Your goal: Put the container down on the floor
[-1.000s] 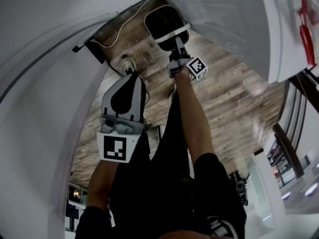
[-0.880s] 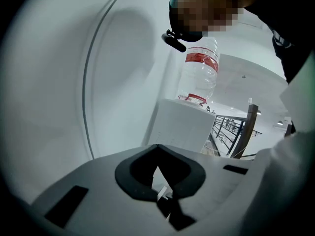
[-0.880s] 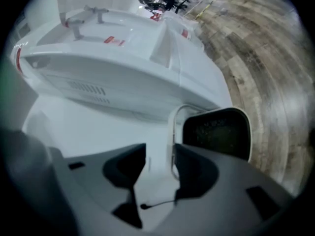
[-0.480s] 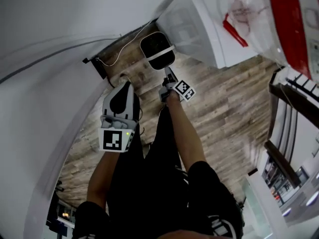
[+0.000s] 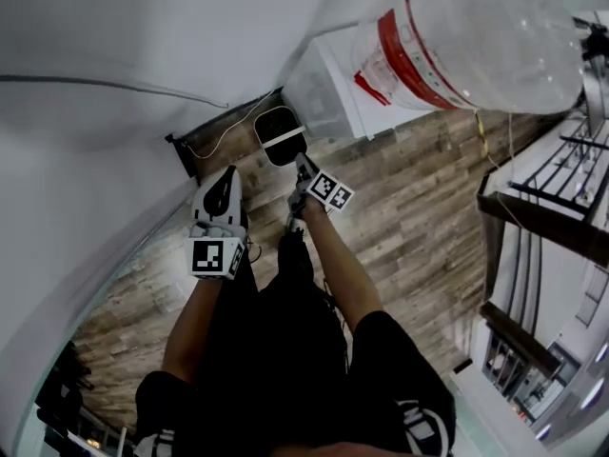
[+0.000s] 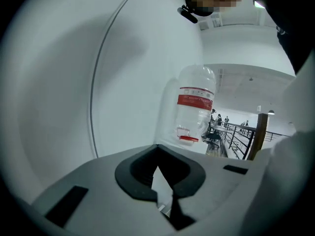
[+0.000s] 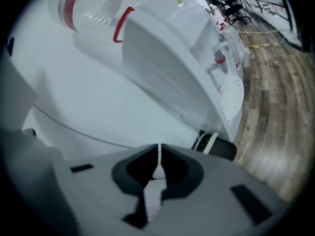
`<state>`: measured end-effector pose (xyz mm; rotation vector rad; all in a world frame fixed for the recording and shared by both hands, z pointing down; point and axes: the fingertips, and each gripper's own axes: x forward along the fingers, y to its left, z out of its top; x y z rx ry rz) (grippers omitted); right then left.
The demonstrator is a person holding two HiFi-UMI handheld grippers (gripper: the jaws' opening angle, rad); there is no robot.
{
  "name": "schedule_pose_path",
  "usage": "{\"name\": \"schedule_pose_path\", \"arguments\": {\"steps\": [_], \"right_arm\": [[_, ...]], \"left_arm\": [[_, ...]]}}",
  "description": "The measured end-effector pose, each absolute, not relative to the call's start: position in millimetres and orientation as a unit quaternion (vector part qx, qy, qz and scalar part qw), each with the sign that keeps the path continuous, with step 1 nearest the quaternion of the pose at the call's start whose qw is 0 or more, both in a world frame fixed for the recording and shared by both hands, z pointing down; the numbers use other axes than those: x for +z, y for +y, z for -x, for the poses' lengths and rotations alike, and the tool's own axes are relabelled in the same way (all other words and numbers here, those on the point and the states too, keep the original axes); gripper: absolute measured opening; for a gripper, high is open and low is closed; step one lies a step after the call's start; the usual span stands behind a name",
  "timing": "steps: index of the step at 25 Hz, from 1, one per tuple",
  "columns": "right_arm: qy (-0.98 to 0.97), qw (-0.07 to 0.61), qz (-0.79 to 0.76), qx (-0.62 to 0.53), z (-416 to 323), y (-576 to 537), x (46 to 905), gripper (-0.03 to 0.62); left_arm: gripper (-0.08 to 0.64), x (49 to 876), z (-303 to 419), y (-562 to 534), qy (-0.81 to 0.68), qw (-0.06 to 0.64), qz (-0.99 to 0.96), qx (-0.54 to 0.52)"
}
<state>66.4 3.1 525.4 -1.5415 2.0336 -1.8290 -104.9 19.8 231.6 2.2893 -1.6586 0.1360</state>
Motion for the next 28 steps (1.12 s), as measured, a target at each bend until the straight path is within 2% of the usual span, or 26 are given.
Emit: {"name": "schedule_pose_path", "arguments": {"steps": [6, 16, 28], "right_arm": [[0.706, 0.003, 0.442, -0.554, -58, -6, 436, 0.038], [0.798, -0.064, 0.425, -0.423, -67, 11, 318, 0.038], [0.855, -0.052, 0.411, -0.312, -78, 46, 223, 0.038]], "left_arm": [[0.031, 200, 107, 44, -0.596, 0.141, -0.789, 0.046], [0.031, 146, 107, 85, -0.605, 0.113, -0.788, 0.036], [0.031, 110, 85, 109, -0.607, 0.082, -0.791, 0.012]]}}
